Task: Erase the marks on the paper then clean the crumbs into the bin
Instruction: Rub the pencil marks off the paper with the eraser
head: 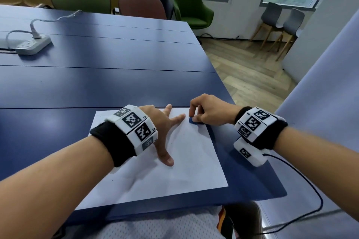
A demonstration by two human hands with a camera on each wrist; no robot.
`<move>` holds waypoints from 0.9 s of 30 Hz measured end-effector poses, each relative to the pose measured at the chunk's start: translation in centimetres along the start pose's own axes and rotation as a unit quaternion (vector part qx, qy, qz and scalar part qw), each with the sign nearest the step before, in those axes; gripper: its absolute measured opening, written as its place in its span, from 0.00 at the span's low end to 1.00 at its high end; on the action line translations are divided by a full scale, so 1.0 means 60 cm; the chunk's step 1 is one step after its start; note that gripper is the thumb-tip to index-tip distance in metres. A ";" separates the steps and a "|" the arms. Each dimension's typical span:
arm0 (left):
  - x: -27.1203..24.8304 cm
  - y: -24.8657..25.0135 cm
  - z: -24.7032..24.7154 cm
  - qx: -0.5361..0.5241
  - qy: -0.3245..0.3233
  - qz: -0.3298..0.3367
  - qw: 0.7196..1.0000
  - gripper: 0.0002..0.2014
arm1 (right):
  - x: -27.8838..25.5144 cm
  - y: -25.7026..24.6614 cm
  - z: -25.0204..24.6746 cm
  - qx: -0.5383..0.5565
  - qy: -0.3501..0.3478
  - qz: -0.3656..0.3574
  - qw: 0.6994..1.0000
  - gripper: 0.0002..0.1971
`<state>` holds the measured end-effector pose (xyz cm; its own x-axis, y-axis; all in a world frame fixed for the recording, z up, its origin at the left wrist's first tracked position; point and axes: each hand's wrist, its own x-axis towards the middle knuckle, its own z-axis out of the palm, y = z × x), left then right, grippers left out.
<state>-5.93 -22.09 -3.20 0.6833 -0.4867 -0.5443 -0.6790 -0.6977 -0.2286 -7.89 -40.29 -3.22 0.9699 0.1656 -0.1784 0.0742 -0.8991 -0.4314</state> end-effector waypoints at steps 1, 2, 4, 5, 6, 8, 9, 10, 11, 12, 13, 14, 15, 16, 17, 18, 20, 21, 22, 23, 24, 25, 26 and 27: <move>0.000 0.000 0.000 0.001 0.000 -0.001 1.000 0.70 | -0.004 0.001 0.004 0.008 -0.004 -0.003 1.000 0.03; -0.001 0.001 0.000 0.002 0.000 -0.002 1.000 0.70 | -0.011 0.000 0.008 0.010 -0.021 -0.011 1.000 0.03; -0.003 0.002 0.000 0.003 0.001 -0.001 1.000 0.70 | -0.020 -0.006 0.009 -0.004 -0.067 -0.024 0.997 0.02; -0.003 0.003 -0.001 0.004 0.002 0.001 1.000 0.70 | -0.018 -0.009 0.006 -0.015 -0.074 -0.024 0.997 0.02; -0.003 0.003 -0.002 0.005 0.002 0.003 1.000 0.69 | -0.012 -0.009 0.003 -0.022 -0.063 -0.021 0.998 0.02; -0.003 0.002 -0.003 0.005 0.003 0.005 1.000 0.69 | 0.006 -0.009 -0.005 -0.032 -0.008 -0.005 0.999 0.02; -0.003 0.001 -0.002 0.004 0.001 0.005 1.000 0.69 | 0.012 -0.008 -0.005 -0.029 0.017 0.006 0.999 0.02; -0.003 0.000 -0.001 0.003 0.000 0.005 1.000 0.69 | 0.015 -0.007 -0.004 -0.022 0.031 0.014 0.999 0.02; -0.002 -0.001 -0.002 0.002 0.002 0.005 1.000 0.69 | 0.015 -0.005 -0.003 -0.014 0.031 0.014 0.999 0.01; -0.002 0.000 -0.001 0.002 0.001 0.005 1.000 0.69 | 0.010 -0.002 -0.002 -0.009 0.015 0.010 1.000 0.01; -0.002 0.000 0.000 0.000 0.000 0.005 1.000 0.70 | 0.005 -0.002 -0.002 -0.007 -0.015 0.003 1.000 0.01; -0.002 0.000 -0.001 -0.001 -0.001 0.004 1.000 0.70 | -0.001 -0.003 -0.006 -0.010 -0.051 -0.001 0.999 0.01; -0.002 0.001 -0.001 -0.002 -0.002 0.003 1.000 0.70 | -0.004 -0.004 -0.010 -0.014 -0.083 0.001 0.996 0.02; -0.002 0.001 -0.001 -0.001 -0.001 0.003 1.000 0.70 | -0.003 -0.005 -0.014 -0.017 -0.095 0.004 0.995 0.02; -0.002 0.002 -0.002 0.000 0.002 0.004 1.000 0.70 | -0.001 -0.003 -0.016 -0.019 -0.085 0.010 0.996 0.02; -0.002 0.002 -0.002 0.002 0.005 0.004 1.000 0.70 | 0.001 -0.002 -0.016 -0.021 -0.058 0.017 0.998 0.02; -0.001 0.002 -0.002 0.000 0.005 0.006 1.000 0.70 | 0.003 0.000 -0.008 -0.015 -0.001 0.027 1.000 0.01; 0.000 0.001 -0.002 0.001 0.004 0.005 1.000 0.70 | 0.000 0.001 -0.004 -0.006 0.012 0.026 1.000 0.01; 0.000 0.001 -0.002 0.001 0.001 0.004 1.000 0.70 | -0.003 0.002 -0.002 0.000 0.007 0.023 1.000 0.02; 0.000 0.001 -0.002 0.000 -0.002 0.004 1.000 0.70 | -0.007 0.000 -0.003 -0.001 -0.013 0.019 1.000 0.03; 0.001 0.001 -0.002 -0.001 -0.003 0.005 1.000 0.70 | -0.010 -0.002 -0.007 -0.009 -0.042 0.019 0.999 0.03; 0.001 0.001 -0.002 -0.003 -0.004 0.005 1.000 0.70 | -0.009 -0.007 -0.012 -0.022 -0.068 0.021 0.997 0.02; 0.000 0.002 -0.001 -0.003 -0.004 0.006 1.000 0.70 | -0.007 -0.010 -0.017 -0.034 -0.077 0.024 0.996 0.02; 0.000 0.001 -0.001 -0.002 -0.003 0.006 1.000 0.70 | -0.002 -0.013 -0.020 -0.043 -0.067 0.026 0.996 0.02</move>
<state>-5.98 -22.18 -3.14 0.6728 -0.4920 -0.5526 -0.6866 -0.6934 -0.2186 -7.78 -40.10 -1.78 0.9336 0.1647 -0.3182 0.0494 -0.9387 -0.3411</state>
